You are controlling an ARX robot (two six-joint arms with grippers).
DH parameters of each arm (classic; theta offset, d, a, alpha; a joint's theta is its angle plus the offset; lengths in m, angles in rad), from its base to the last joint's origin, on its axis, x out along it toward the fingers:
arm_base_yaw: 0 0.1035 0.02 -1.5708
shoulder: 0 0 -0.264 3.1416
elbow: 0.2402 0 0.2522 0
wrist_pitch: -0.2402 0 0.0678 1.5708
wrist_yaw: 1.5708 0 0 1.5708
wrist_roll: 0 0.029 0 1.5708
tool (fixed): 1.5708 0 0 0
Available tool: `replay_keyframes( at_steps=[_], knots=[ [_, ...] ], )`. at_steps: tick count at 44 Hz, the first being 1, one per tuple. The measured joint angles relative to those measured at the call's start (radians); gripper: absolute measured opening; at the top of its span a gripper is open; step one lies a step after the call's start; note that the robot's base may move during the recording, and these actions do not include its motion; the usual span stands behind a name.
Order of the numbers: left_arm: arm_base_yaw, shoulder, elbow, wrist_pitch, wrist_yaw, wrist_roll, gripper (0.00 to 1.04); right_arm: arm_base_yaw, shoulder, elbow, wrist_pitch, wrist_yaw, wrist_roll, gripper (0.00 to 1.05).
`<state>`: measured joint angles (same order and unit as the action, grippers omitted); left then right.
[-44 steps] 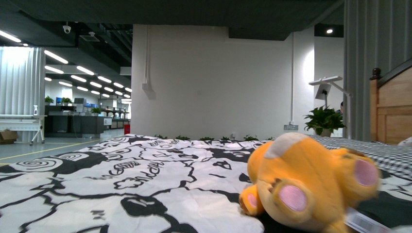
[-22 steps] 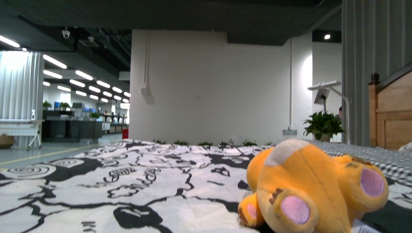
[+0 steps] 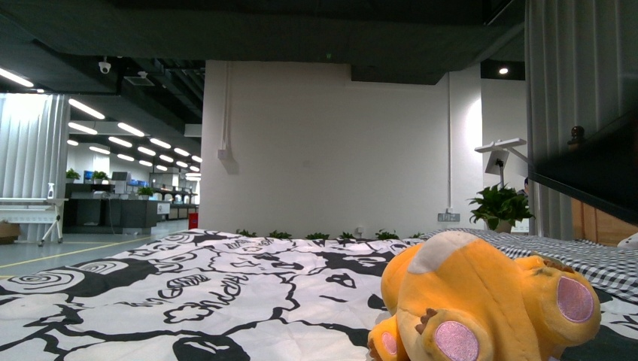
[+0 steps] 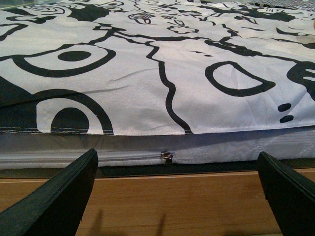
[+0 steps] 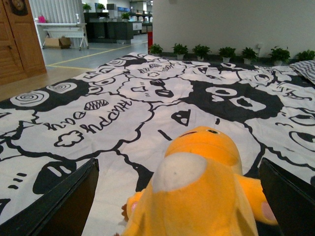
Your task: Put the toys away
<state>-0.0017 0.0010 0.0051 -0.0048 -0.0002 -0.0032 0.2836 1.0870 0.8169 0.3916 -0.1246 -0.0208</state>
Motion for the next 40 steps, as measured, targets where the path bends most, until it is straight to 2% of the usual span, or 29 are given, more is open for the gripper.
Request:
replay_keyframes(
  at_steps=[10, 16, 27, 40],
  knots=[
    [0.0, 0.0, 0.0, 0.0, 0.0, 0.0, 0.98, 0.114, 0.19, 0.113, 0.006, 0.14, -0.119, 0.98],
    [0.0, 0.0, 0.0, 0.0, 0.0, 0.0, 0.98, 0.147, 0.297, 0.171, 0.006, 0.226, -0.179, 0.98],
    [0.0, 0.0, 0.0, 0.0, 0.0, 0.0, 0.98, 0.134, 0.421, 0.211, 0.04, 0.362, -0.251, 0.98],
    [0.0, 0.0, 0.0, 0.0, 0.0, 0.0, 0.98, 0.087, 0.497, 0.183, 0.081, 0.387, -0.274, 0.98]
  ],
)
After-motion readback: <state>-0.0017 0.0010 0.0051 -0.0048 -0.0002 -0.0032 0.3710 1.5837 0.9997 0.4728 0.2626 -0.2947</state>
